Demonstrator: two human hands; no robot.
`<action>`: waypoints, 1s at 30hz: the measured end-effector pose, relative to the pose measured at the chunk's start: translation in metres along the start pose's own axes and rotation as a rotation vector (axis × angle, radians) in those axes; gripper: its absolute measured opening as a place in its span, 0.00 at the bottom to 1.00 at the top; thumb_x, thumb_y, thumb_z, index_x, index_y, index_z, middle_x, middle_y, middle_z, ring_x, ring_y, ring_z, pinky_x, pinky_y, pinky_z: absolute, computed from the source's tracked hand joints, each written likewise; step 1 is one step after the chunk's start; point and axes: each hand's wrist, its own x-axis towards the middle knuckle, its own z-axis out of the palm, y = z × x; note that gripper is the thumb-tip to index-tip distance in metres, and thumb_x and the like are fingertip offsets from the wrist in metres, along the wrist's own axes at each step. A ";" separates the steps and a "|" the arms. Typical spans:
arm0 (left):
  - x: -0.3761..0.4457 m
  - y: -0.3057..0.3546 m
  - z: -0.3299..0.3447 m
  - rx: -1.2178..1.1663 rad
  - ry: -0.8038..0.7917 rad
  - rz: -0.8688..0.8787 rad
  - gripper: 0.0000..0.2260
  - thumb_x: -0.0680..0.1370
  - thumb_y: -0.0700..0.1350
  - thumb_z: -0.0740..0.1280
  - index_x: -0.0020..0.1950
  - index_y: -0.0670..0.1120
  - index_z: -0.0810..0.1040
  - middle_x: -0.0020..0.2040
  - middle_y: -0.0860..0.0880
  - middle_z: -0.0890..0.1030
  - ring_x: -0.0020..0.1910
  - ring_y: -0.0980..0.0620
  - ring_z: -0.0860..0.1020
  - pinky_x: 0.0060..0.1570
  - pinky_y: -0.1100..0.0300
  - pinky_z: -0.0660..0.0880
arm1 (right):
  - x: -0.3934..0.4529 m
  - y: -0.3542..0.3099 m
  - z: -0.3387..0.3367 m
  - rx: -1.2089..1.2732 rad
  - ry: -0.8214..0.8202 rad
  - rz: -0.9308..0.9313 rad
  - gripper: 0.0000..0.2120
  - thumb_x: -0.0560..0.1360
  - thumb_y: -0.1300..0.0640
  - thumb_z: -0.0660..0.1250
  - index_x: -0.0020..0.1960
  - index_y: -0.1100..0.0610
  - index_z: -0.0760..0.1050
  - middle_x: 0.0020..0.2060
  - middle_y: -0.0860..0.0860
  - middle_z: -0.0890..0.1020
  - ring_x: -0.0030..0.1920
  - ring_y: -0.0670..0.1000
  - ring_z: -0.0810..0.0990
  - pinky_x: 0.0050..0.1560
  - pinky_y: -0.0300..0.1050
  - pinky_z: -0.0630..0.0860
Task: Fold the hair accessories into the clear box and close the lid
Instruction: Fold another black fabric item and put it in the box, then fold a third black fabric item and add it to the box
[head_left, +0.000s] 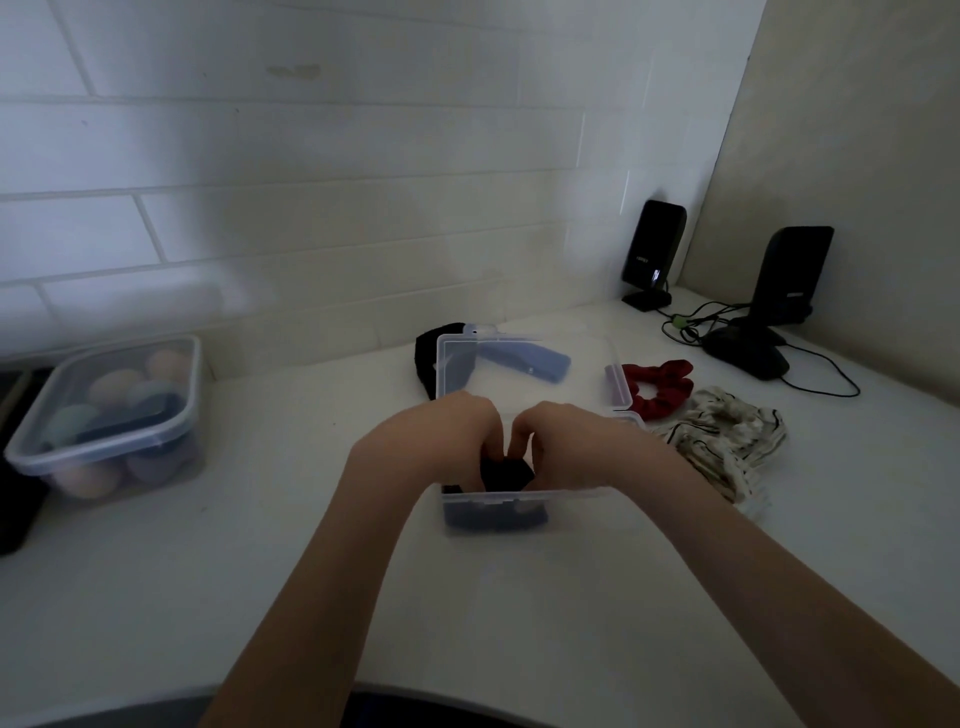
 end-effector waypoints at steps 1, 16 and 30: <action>0.000 0.001 -0.001 0.001 -0.008 0.001 0.10 0.71 0.39 0.70 0.52 0.44 0.83 0.41 0.47 0.82 0.37 0.52 0.75 0.41 0.60 0.72 | -0.001 0.001 -0.002 -0.002 -0.009 -0.018 0.18 0.69 0.52 0.73 0.57 0.54 0.76 0.44 0.47 0.72 0.43 0.47 0.72 0.44 0.39 0.69; 0.019 -0.085 -0.015 -0.504 0.779 -0.126 0.17 0.66 0.26 0.66 0.35 0.50 0.76 0.37 0.51 0.81 0.33 0.59 0.76 0.32 0.77 0.68 | -0.017 0.047 -0.009 0.405 0.468 -0.164 0.04 0.71 0.58 0.72 0.41 0.49 0.80 0.24 0.44 0.73 0.24 0.41 0.69 0.26 0.30 0.65; 0.069 -0.104 0.020 -0.531 0.965 -0.294 0.09 0.73 0.39 0.68 0.49 0.35 0.75 0.52 0.39 0.73 0.49 0.44 0.73 0.45 0.63 0.64 | -0.012 0.052 0.003 0.484 0.474 -0.182 0.03 0.71 0.57 0.72 0.41 0.50 0.82 0.23 0.45 0.75 0.24 0.42 0.69 0.28 0.33 0.64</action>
